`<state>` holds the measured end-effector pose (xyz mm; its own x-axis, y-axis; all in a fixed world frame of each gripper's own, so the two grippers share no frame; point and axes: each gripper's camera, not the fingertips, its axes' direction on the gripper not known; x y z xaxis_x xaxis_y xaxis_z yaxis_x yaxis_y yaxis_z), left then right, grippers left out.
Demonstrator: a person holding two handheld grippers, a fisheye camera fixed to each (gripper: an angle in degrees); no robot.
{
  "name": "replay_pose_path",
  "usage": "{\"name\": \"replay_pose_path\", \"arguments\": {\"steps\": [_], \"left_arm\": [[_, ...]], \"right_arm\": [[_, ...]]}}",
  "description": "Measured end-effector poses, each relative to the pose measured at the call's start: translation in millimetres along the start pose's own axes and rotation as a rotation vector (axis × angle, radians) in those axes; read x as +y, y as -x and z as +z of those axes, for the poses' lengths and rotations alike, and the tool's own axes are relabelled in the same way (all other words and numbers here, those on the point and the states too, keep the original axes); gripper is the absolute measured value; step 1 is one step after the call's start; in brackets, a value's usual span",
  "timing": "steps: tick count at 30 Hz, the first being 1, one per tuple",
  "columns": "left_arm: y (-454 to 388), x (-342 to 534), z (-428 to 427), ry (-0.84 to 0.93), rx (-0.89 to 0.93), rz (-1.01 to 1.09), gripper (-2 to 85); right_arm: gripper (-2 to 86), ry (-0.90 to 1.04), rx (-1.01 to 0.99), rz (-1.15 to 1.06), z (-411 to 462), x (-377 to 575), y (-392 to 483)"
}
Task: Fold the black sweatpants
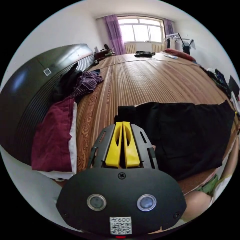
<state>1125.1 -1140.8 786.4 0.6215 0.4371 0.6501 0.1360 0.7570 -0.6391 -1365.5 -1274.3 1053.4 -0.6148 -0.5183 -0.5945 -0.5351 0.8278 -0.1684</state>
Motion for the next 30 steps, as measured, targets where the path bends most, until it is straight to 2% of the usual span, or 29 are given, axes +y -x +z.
{"name": "replay_pose_path", "arguments": {"steps": [3, 5, 7, 10, 15, 20, 30], "left_arm": [[9, 9, 1, -0.068, 0.068, -0.132, 0.9], [33, 28, -4, -0.174, 0.119, -0.311, 0.8], [39, 38, 1, -0.169, 0.078, -0.358, 0.7], [30, 43, 20, -0.072, 0.052, -0.33, 0.7], [-14, 45, 25, -0.097, 0.015, -0.237, 0.8], [-50, 33, 40, -0.051, 0.001, -0.186, 0.8], [-93, 26, 41, -0.044, -0.01, -0.174, 0.9]], "right_arm": [[-0.8, -0.054, -0.042, -0.017, -10, 0, 10], [-0.8, -0.138, -0.18, 0.072, -21, 3, -3], [-0.8, -0.132, -0.277, 0.164, -16, 5, -19], [-0.7, -0.05, -0.313, 0.316, 8, 17, -47], [0.1, 0.005, -0.287, 0.434, 27, 39, -72], [2.5, 0.013, -0.233, 0.425, 26, 55, -76], [-0.5, 0.034, -0.171, 0.395, 62, 59, -61]]}}
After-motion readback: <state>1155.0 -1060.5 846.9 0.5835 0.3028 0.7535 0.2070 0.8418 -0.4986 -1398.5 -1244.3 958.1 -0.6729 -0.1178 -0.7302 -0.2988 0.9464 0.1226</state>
